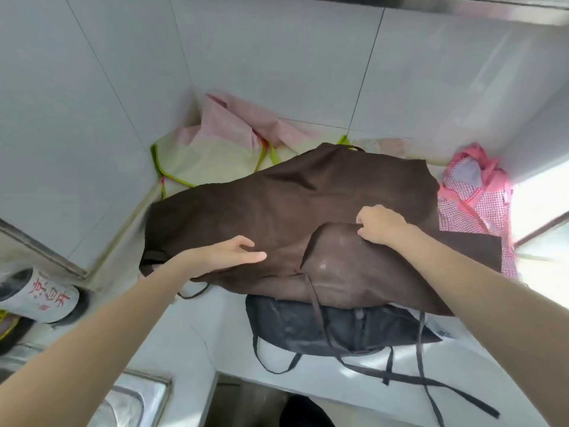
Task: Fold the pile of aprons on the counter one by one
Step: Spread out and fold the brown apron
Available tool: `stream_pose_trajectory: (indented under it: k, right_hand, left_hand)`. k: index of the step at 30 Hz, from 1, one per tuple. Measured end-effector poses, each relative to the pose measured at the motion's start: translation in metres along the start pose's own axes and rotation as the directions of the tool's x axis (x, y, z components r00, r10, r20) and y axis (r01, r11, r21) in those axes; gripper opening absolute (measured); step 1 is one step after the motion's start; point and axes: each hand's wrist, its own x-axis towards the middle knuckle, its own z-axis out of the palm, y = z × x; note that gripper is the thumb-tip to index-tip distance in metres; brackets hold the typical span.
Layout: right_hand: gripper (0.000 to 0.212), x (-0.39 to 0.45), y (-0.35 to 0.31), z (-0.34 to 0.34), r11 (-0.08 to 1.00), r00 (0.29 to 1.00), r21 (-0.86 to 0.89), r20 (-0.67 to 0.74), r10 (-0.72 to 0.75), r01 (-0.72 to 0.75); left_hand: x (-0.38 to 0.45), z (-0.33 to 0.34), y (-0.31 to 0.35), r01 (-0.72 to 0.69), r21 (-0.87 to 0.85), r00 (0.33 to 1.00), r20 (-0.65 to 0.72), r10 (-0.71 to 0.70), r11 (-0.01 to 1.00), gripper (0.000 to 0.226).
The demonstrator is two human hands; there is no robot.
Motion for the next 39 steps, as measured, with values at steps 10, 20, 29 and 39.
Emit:
stream_pose_trajectory:
  k: [10,20,29,39]
  right_hand:
    - [0.024,0.003,0.018,0.051,0.982,0.971,-0.053,-0.146,-0.187,0.181]
    - [0.102,-0.031,0.017,0.093,0.97,0.907,0.071,0.344,-0.242,0.232]
    - [0.037,-0.021,-0.036,0.076,0.954,0.945,0.194,0.19,-0.267,0.23]
    - [0.053,-0.029,-0.065,0.019,0.076,0.794,0.926,0.357,-0.491,-0.37]
  left_hand:
    - [0.032,0.074,0.052,-0.177,0.705,0.964,-0.018,0.266,0.686,0.086]
    - [0.041,0.065,0.043,0.072,0.733,0.935,-0.286,0.211,0.676,0.031]
    - [0.001,-0.007,0.026,0.115,-0.473,0.899,-0.324,-0.294,0.873,0.007]
    - [0.007,-0.001,0.076,-0.249,-0.944,0.953,-0.279,-0.119,0.215,0.01]
